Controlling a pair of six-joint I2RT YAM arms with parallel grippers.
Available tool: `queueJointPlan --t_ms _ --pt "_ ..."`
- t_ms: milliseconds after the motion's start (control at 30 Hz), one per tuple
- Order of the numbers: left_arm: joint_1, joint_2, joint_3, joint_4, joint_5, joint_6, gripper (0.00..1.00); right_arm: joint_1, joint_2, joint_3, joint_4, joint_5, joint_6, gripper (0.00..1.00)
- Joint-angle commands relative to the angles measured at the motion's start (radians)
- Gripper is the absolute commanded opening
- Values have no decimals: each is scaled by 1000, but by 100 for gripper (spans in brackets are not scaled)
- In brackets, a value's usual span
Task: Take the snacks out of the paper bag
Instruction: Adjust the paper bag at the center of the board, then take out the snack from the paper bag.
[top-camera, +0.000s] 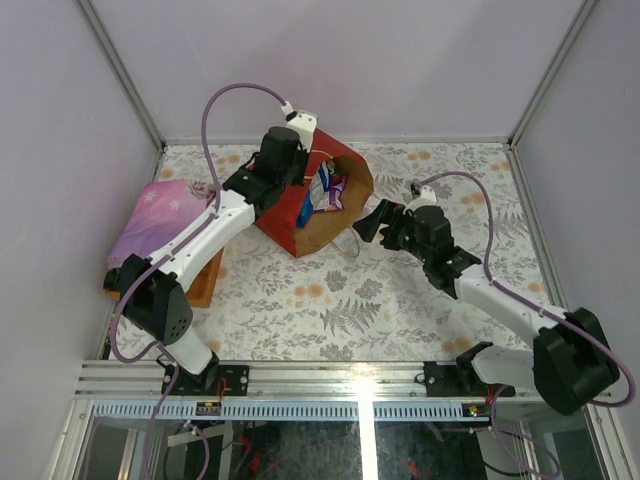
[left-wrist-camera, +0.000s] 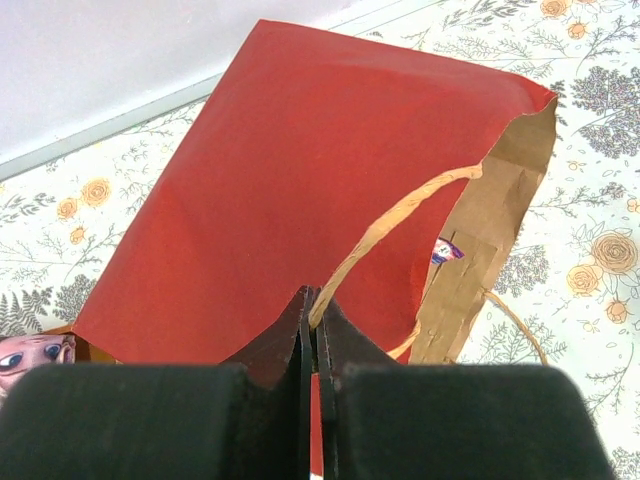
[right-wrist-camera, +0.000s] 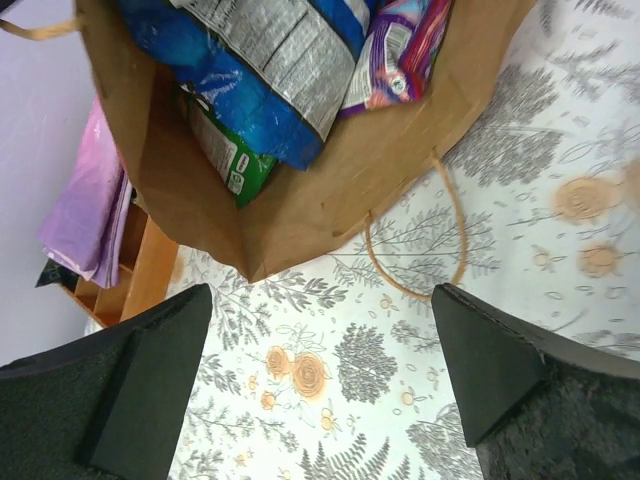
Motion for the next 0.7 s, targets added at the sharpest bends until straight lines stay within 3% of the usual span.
queueJointPlan --t_ms 0,400,667 --pt "12 -44 -20 81 50 -29 0 5 -112 -19 -188 122 -164 99" --pt "12 -68 -48 82 56 -36 0 13 -109 -61 -21 47 -179 99" --pt "17 -77 -60 100 88 -42 1 78 170 55 296 -84 87 99"
